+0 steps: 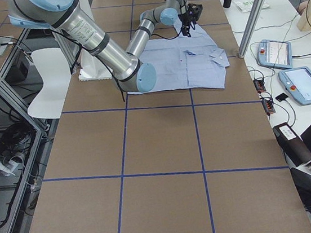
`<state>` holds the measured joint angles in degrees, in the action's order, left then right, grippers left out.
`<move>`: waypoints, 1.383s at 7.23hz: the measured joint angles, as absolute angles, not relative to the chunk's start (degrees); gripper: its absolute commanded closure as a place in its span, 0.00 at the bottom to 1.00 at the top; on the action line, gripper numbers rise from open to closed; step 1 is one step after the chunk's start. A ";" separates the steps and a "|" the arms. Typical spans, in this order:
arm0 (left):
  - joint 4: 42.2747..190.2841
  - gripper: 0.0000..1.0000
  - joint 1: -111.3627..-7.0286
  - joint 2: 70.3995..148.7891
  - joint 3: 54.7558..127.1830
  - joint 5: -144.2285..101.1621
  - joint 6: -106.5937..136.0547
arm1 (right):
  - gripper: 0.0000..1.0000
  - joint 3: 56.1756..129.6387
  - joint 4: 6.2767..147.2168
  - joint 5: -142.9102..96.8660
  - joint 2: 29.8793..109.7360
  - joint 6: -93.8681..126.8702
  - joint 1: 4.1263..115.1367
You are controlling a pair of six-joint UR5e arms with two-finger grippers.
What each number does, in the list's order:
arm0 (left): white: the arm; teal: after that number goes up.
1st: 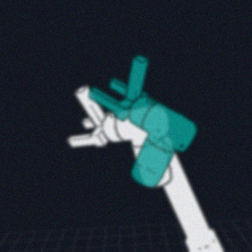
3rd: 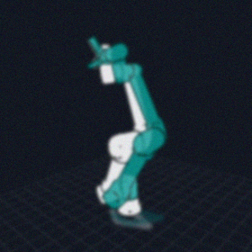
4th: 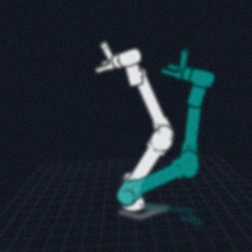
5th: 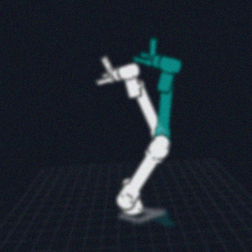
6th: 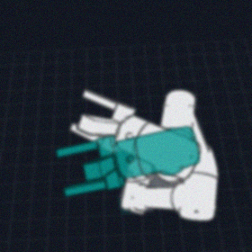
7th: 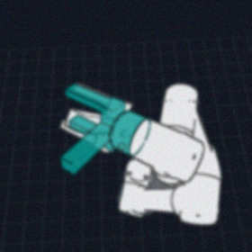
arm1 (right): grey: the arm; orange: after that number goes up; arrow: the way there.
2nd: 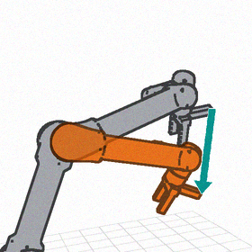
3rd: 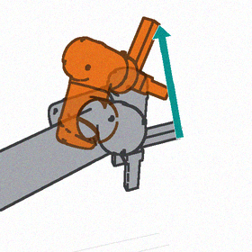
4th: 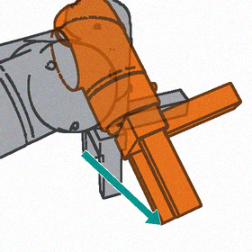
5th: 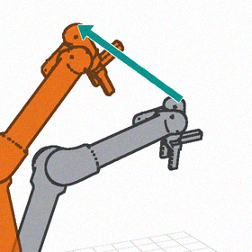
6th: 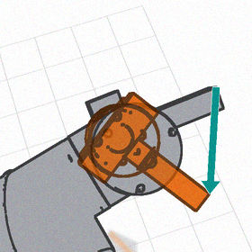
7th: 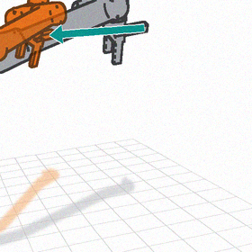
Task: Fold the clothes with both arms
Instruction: 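Fold the sleeve with the left gripper toward the collar while the right gripper withdraws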
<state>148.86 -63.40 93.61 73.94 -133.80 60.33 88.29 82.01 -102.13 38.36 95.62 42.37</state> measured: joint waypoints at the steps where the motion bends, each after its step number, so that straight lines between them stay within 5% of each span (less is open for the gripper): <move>1: 147.13 1.00 -63.39 95.35 75.71 -135.88 63.31 | 0.01 88.27 82.00 -102.18 38.57 95.47 42.46; 5: 129.15 1.00 -63.06 118.78 78.24 -136.84 82.35 | 0.01 91.75 81.18 -104.37 46.26 87.52 47.11; 10: 128.77 1.00 -52.02 139.54 73.68 -125.00 106.68 | 0.01 95.13 76.15 -115.49 61.47 74.30 58.02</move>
